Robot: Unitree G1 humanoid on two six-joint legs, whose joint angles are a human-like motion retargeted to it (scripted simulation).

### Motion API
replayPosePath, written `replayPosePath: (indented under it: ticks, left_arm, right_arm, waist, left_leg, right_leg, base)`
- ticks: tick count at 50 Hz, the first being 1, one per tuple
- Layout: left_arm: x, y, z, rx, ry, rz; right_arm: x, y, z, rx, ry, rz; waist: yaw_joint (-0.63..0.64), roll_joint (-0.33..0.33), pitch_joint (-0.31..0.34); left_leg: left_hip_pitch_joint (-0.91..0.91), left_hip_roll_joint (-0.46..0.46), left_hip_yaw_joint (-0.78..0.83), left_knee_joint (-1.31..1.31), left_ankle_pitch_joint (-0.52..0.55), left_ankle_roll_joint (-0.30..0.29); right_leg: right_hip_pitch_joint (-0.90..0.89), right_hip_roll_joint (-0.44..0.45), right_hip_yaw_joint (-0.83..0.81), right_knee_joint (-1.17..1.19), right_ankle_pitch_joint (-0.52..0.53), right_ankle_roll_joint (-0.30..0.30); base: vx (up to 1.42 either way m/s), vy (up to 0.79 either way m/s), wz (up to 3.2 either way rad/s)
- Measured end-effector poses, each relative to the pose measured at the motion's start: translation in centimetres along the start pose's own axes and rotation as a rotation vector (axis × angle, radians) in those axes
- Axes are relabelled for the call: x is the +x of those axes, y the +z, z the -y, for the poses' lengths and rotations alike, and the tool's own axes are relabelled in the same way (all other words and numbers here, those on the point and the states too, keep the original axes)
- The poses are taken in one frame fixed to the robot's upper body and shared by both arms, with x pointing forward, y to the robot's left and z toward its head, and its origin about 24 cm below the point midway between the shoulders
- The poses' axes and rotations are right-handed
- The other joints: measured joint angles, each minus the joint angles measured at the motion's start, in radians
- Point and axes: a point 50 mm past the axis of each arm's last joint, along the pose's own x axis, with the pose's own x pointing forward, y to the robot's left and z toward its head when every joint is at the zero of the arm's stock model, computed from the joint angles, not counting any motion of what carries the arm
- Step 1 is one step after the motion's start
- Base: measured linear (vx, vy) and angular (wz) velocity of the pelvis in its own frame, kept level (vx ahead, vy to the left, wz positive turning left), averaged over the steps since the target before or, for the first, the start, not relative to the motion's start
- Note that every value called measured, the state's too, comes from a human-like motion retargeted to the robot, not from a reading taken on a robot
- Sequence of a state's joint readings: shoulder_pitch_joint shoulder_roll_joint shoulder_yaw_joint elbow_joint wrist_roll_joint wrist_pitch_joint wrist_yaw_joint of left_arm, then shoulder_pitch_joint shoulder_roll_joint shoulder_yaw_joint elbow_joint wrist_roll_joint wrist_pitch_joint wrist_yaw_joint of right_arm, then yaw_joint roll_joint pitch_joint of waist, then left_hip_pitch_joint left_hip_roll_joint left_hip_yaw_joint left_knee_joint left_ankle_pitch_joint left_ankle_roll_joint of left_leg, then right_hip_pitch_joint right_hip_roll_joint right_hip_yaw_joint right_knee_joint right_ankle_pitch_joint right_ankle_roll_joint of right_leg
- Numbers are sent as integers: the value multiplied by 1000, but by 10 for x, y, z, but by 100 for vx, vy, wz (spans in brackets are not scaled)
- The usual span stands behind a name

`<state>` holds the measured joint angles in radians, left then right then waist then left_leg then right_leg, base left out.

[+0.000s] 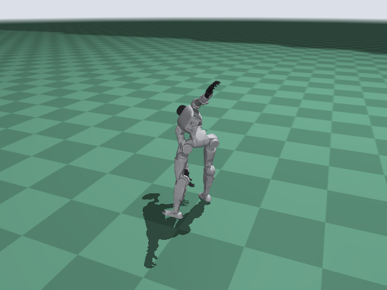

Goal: Upper body actions

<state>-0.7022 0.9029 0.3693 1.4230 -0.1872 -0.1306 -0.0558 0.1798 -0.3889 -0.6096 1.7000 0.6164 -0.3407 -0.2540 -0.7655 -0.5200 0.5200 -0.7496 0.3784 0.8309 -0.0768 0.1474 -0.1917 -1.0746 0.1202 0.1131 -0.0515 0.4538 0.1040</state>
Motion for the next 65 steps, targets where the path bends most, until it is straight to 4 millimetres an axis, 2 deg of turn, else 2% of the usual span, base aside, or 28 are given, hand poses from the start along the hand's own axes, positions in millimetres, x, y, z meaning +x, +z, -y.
replayPosePath:
  ticks: [5, 7, 12, 15, 19, 23, 27, 32, 35, 39, 42, 44, 49, 50, 52, 55, 57, 60, 62, 65]
  left_arm:
    - [0, 31, -29, -14, 139, 86]
    - [0, 37, -33, -14, 108, 101]
    - [1, 41, -28, -74, 7, 103]
    - [0, 35, -25, -90, -12, 100]
    - [-4, 8, -35, -101, 62, 67]
    - [-16, -42, -52, -27, 84, -81]
    - [-39, -95, -74, 197, 28, -303]
    - [-69, -138, -102, 643, -112, -543]
    - [-96, -169, -118, 730, -190, -729]
    - [-153, -216, -145, 736, -280, -984]
    - [-203, -240, -173, 891, -364, -1134]
    - [-240, -253, -190, 949, -389, -1246]
    - [-344, -276, -217, 871, -378, -1629]
    - [-360, -278, -219, 857, -383, -1703]
    - [-375, -278, -220, 898, -474, -1778]
    - [-369, -275, -225, 1107, -629, -1763]
    - [-363, -277, -224, 1231, -619, -1709]
    - [-359, -283, -215, 1295, -546, -1683]
    - [-343, -288, -201, 1319, -578, -1676]
    - [-310, -286, -187, 1407, -701, -1647]
  right_arm:
    - [1, 25, -9, 54, -16, 58]
    - [1, 33, -13, 67, -14, 83]
    - [-4, 47, -27, 64, 5, 149]
    - [-8, 54, -39, 33, 36, 189]
    - [-16, 67, -59, -23, 93, 263]
    - [-22, 86, -74, -88, 132, 341]
    - [-27, 114, -78, -42, 131, 402]
    - [-32, 163, -75, -57, 169, 515]
    - [-38, 197, -73, -176, 225, 603]
    - [-49, 249, -62, -445, 295, 695]
    - [-66, 291, -47, -558, 172, 819]
    - [-77, 312, -38, -578, 80, 895]
    - [-93, 340, -24, -569, 27, 981]
    - [-95, 343, -22, -566, 33, 985]
    - [-97, 348, -15, -544, 28, 990]
    - [-96, 352, -4, -490, -2, 975]
    - [-92, 351, 4, -461, -9, 954]
    - [-84, 345, 13, -424, 10, 902]
    - [-78, 340, 17, -373, 54, 856]
    - [-75, 331, -3, -321, 207, 810]
  waist:
    - [-58, 0, 0]
    - [-64, 0, 0]
    - [-38, 0, 0]
    - [-16, 0, 0]
    - [16, 0, 0]
    - [55, 13, 0]
    - [140, 54, 0]
    - [328, 124, 0]
    - [450, 194, 0]
    - [590, 306, 0]
    - [685, 385, 0]
    - [754, 438, 0]
    - [929, 588, 0]
    - [964, 620, 0]
    - [1038, 691, 0]
    - [1172, 809, 0]
    - [1261, 879, 0]
    - [1399, 968, 0]
    - [1519, 1030, 0]
    - [1690, 1040, 0]
  left_leg:
    - [-69, 21, -11, -5, 2, -4]
    - [-89, 29, -27, -4, 8, -2]
    - [-102, 39, -53, -3, 16, 4]
    - [-90, 40, -66, 1, 17, 7]
    - [-49, 36, -81, 9, 14, 13]
    - [4, 18, -93, 19, 4, 22]
    - [45, -8, -109, 28, -4, 36]
    - [71, -56, -141, 37, -5, 54]
    - [69, -86, -172, 35, 1, 67]
    - [45, -126, -242, 32, 16, 88]
    - [21, -160, -294, 30, 28, 105]
    - [-1, -182, -331, 31, 37, 115]
    - [-62, -242, -444, 34, 62, 131]
    - [-74, -253, -467, 35, 67, 133]
    - [-98, -278, -518, 32, 78, 136]
    - [-124, -314, -589, 27, 94, 141]
    - [-136, -342, -627, 19, 105, 144]
    - [-150, -380, -676, 6, 123, 147]
    - [-159, -390, -708, -6, 136, 148]
    - [-204, -392, -727, -10, 145, 153]
  right_leg:
    - [-51, 11, -34, -4, -11, 2]
    - [-59, 13, -49, -3, -16, 2]
    - [-53, 14, -74, 2, -31, 4]
    - [-31, 10, -85, 8, -38, 4]
    - [22, 2, -98, 18, -53, -1]
    - [84, -13, -112, 30, -65, -15]
    - [135, -36, -122, 37, -70, -24]
    - [184, -83, -131, 42, -72, -25]
    - [206, -121, -161, 45, -79, -18]
    - [227, -174, -214, 54, -92, -8]
    - [240, -216, -254, 63, -103, -1]
    - [248, -242, -286, 66, -112, 4]
    - [279, -308, -388, 66, -136, 14]
    - [285, -318, -406, 65, -141, 15]
    - [298, -334, -437, 61, -152, 15]
    - [324, -357, -475, 59, -169, 21]
    - [338, -371, -505, 57, -177, 22]
    - [355, -392, -536, 57, -190, 22]
    - [361, -392, -537, 60, -204, 15]
    - [328, -387, -506, 71, -224, 6]
  base:
    - [5, 17, -10]
    - [11, -2, 6]
    - [14, -13, 13]
    - [14, -15, 29]
    - [17, -15, 40]
    - [22, -16, 56]
    - [34, -20, 57]
    - [44, -20, 65]
    - [50, -16, 95]
    - [50, -7, 104]
    - [54, -4, 108]
    - [48, -14, 114]
    - [48, -24, 133]
    - [44, -32, 138]
    - [40, -37, 138]
    - [40, -44, 132]
    - [56, -44, 124]
    - [51, -57, 109]
    - [54, -74, 73]
    - [55, -69, 25]
